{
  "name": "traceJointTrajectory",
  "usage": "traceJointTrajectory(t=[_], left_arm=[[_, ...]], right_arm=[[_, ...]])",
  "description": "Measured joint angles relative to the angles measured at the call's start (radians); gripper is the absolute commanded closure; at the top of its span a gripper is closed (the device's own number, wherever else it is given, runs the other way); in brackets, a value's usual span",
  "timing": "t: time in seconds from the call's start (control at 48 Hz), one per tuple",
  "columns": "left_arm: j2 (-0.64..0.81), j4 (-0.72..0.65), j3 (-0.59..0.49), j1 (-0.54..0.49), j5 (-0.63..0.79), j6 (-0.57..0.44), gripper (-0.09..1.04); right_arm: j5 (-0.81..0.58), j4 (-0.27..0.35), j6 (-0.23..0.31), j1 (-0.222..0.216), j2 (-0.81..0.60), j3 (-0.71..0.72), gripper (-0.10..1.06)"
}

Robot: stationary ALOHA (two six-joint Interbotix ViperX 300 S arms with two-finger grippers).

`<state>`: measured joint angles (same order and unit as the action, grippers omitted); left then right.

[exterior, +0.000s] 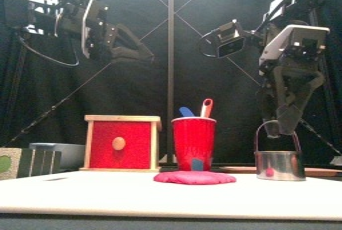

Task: Get the cutter from the drawer then cut the dough then place the extra dough in the bowl
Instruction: Cut the dough

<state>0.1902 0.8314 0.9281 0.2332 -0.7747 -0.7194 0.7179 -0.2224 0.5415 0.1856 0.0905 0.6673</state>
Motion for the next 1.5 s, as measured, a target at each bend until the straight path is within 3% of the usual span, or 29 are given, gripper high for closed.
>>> traceJointTrajectory(t=[0.312, 0.708, 1.0, 1.312, 1.438, 1.5], left_arm=[[-0.002, 0.002, 0.041, 0.0, 0.0, 0.072, 0.57], [-0.002, 0.002, 0.066, 0.0, 0.0, 0.114, 0.57], [-0.003, 0.003, 0.075, 0.0, 0.0, 0.114, 0.57], [-0.037, 0.02, 0.106, -0.002, 0.0, 0.114, 0.58], [-0.038, 0.032, 0.117, -0.002, 0.0, 0.114, 0.58], [-0.04, 0.034, 0.124, -0.003, 0.0, 0.115, 0.58]], right_arm=[[0.017, -0.003, -0.002, 0.0, -0.021, -0.028, 0.11], [0.04, -0.006, -0.002, -0.003, -0.026, -0.044, 0.44], [0.046, -0.003, 0.0, 0.002, -0.038, -0.141, 0.45], [0.078, -0.009, -0.008, 0.026, -0.169, -0.324, 0.45], [0.13, -0.006, -0.04, 0.029, -0.215, -0.39, 0.45], [0.156, 0.002, -0.086, 0.029, -0.239, -0.423, 0.45]])
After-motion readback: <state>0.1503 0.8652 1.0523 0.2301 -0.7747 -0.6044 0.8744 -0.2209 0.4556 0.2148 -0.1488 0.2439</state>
